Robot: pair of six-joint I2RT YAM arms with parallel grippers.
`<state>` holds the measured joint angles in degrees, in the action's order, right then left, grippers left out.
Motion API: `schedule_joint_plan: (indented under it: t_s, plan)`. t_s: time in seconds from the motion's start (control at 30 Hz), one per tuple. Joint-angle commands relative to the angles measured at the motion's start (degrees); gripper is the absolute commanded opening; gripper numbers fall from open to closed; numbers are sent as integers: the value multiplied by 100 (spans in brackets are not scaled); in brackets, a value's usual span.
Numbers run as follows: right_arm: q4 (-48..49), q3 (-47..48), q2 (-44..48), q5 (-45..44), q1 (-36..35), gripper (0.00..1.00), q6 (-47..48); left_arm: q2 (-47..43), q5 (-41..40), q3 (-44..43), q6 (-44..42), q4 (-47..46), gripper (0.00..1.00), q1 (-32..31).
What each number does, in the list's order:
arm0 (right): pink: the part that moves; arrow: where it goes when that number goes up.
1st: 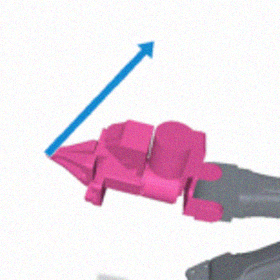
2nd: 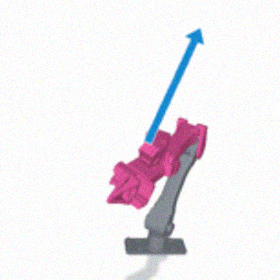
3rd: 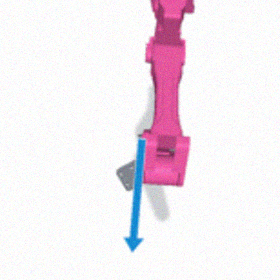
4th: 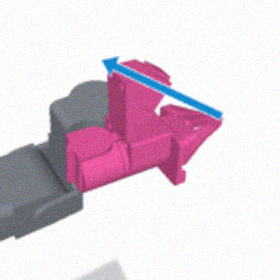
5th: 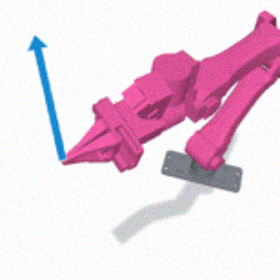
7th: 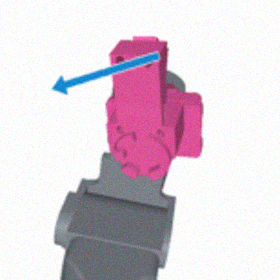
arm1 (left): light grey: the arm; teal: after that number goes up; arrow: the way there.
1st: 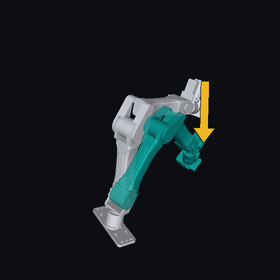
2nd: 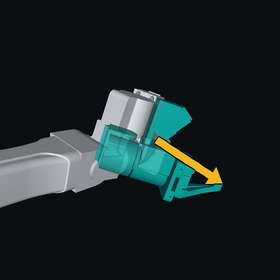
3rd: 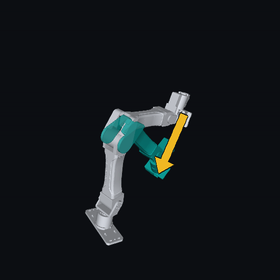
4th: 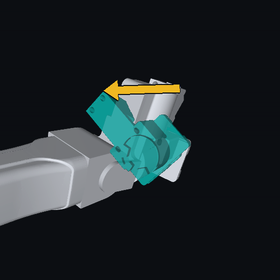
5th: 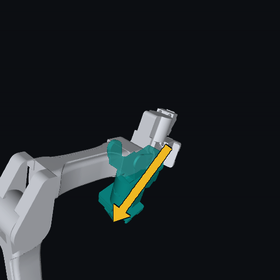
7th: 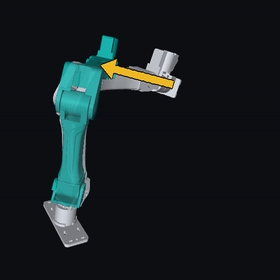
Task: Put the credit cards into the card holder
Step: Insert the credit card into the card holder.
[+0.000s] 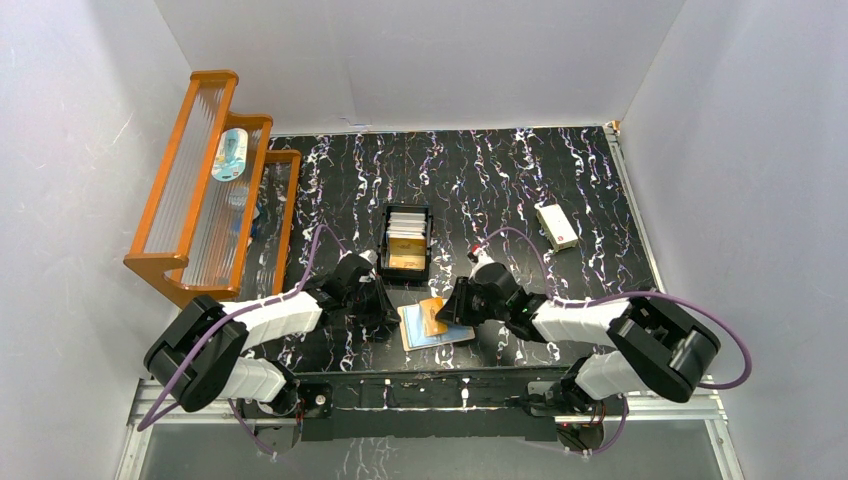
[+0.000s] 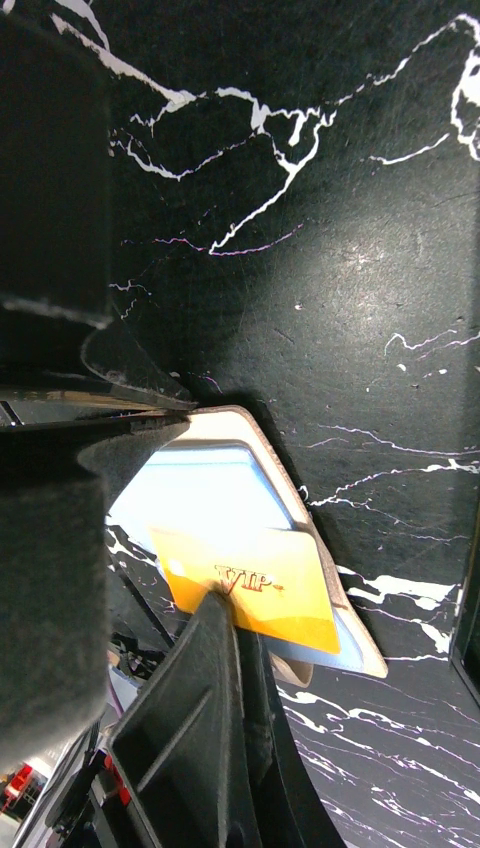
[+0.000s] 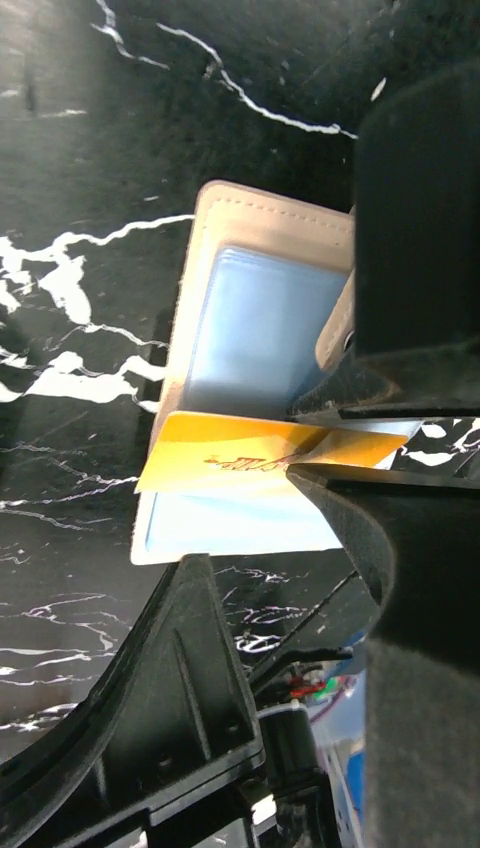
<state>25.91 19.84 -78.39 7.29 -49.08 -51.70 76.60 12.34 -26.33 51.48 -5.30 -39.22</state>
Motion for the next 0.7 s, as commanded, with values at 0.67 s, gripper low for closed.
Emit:
schedule_joint_plan:
  t_s: [0.67]
  plan:
    - [-1113,332,206,-44,-58,7,77,98,-461,129,-86,515,7,-102]
